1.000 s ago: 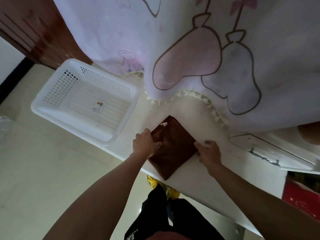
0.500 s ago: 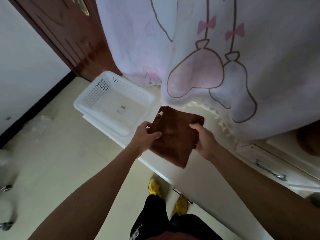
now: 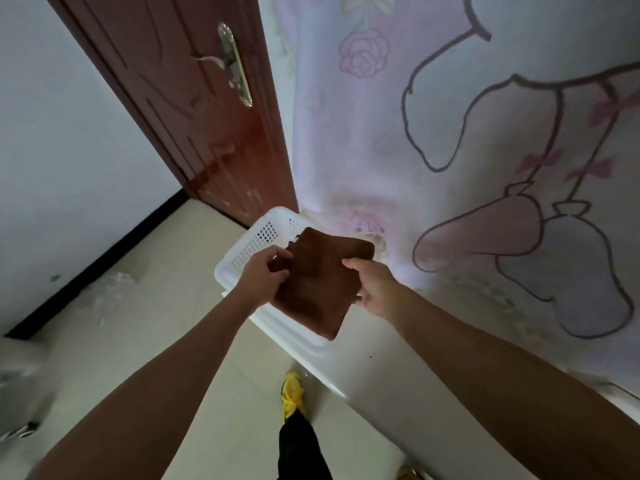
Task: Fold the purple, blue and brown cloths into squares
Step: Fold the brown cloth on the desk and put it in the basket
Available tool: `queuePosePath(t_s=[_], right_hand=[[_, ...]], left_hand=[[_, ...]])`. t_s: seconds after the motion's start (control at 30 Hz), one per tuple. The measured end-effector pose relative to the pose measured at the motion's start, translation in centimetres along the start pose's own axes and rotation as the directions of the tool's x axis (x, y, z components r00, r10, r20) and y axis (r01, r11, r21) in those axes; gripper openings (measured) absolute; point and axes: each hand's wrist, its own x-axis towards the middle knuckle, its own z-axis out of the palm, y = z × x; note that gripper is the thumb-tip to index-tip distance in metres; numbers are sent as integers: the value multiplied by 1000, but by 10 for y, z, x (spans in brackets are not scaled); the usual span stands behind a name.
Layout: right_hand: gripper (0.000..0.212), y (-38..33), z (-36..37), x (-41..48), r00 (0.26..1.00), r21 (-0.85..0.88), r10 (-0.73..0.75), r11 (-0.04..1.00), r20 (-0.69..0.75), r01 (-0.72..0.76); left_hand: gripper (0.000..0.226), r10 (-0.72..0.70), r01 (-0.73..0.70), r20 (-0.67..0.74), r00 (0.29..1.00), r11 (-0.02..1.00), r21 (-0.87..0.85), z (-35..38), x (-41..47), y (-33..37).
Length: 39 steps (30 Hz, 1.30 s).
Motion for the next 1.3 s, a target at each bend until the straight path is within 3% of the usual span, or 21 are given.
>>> queuePosePath(t_s=[0.13, 0.3, 0.37, 0.43, 0.47, 0.53, 0.6, 0.67, 0.73, 0.9, 1.0, 1.07, 1.23, 1.3], right_hand=[[36, 5, 53, 52, 992, -16, 65, 998, -112, -67], [35, 25, 91, 100, 971, -1, 111, 993, -211, -114], [40, 35, 99, 112, 965, -45, 65, 996, -256, -79], [53, 43, 101, 118, 938, -328, -83, 944, -336, -34], [59, 46, 99, 116, 918, -529, -175, 847, -357, -44], [63, 51, 93, 110, 858, -843, -411, 536, -308, -46], [64, 54, 89, 101, 807, -982, -585, 184, -85, 30], [65, 63, 86, 104, 805, -992, -581, -61, 125, 110], [66, 76, 85, 111, 858, -976, -469, -164, 207, 146], [64, 79, 79, 117, 898, -976, -396, -173, 190, 130], [63, 68, 80, 113, 934, -978, -310, -165, 176, 129], [57, 56, 79, 108, 928, -980, -330, -151, 173, 129], [32, 18, 90, 93, 814, -939, -472, -218, 339, 265], [27, 5, 105, 89, 748, -899, -499, -271, 437, 344]], left_hand=[[34, 32, -55, 93, 995, 966, 253, -33, 65, -34], [40, 59, -147, 204, 977, 881, 450, -48, 118, -68], [40, 82, -266, 328, 941, 778, 570, -47, 132, -79], [43, 123, -412, 433, 893, 610, 676, -43, 137, -87], [46, 172, -484, 470, 865, 531, 696, -41, 138, -94], [56, 246, -597, 545, 801, 399, 696, -36, 142, -106], [65, 223, -613, 572, 789, 348, 710, -33, 149, -115], [68, 201, -641, 614, 763, 354, 681, -30, 156, -119], [70, 199, -668, 648, 735, 377, 642, -26, 160, -120], [69, 196, -657, 644, 739, 419, 627, -23, 166, -119], [56, 173, -645, 642, 747, 420, 638, -30, 159, -112], [44, 193, -625, 606, 771, 406, 666, -37, 151, -104], [21, 343, -471, 330, 879, 529, 706, -75, 109, -87], [22, 297, -331, 184, 937, 586, 740, -92, 88, -89]])
